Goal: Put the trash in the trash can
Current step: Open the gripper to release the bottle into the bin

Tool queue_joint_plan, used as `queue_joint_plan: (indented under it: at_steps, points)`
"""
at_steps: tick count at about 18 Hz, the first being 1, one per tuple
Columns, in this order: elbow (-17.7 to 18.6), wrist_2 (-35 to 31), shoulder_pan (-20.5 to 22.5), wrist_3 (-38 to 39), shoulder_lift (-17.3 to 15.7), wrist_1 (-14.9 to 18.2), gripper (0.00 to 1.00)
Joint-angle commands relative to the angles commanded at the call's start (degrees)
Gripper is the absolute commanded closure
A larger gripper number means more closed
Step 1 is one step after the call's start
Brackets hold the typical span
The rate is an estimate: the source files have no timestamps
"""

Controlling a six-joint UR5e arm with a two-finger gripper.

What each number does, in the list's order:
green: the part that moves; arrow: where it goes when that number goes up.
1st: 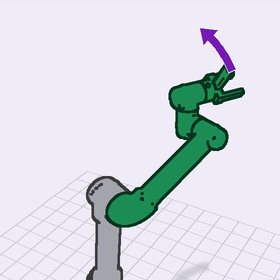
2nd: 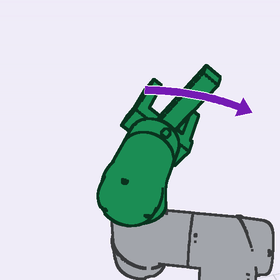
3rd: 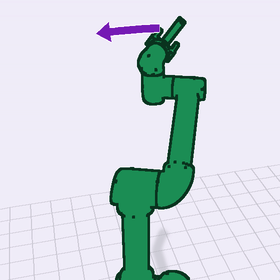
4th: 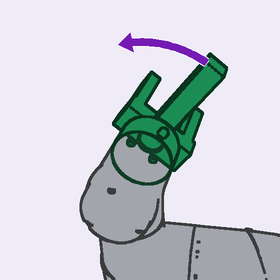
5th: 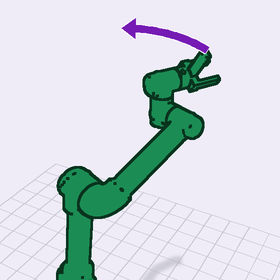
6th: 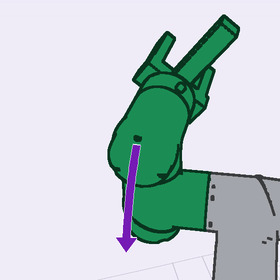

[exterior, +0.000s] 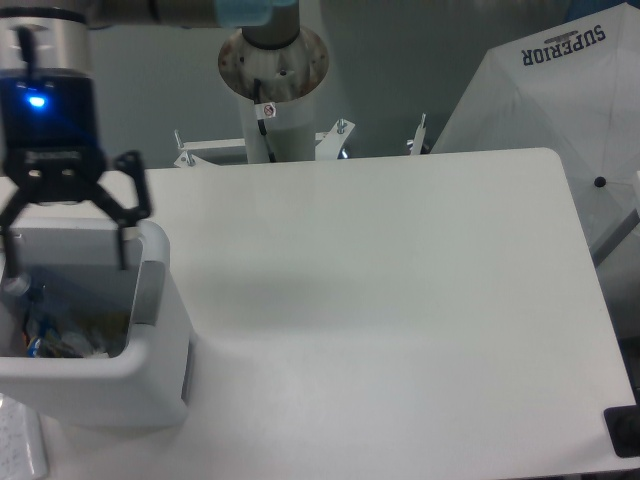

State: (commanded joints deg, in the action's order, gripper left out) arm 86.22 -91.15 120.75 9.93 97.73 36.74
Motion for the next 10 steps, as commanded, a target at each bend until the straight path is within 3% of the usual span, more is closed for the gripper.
queue_joint_plan:
  at_steps: [3, 8, 10]
  points:
    - [-0.2, -1.0, 1.5, -6.6, 0.4, 0.5, 0.0]
    - [3.5, -5.9, 3.9, -22.2, -0.1, 0.7, 0.0]
    - [3.9, -8.1, 4.4, -25.1, -0.1, 0.7, 0.0]
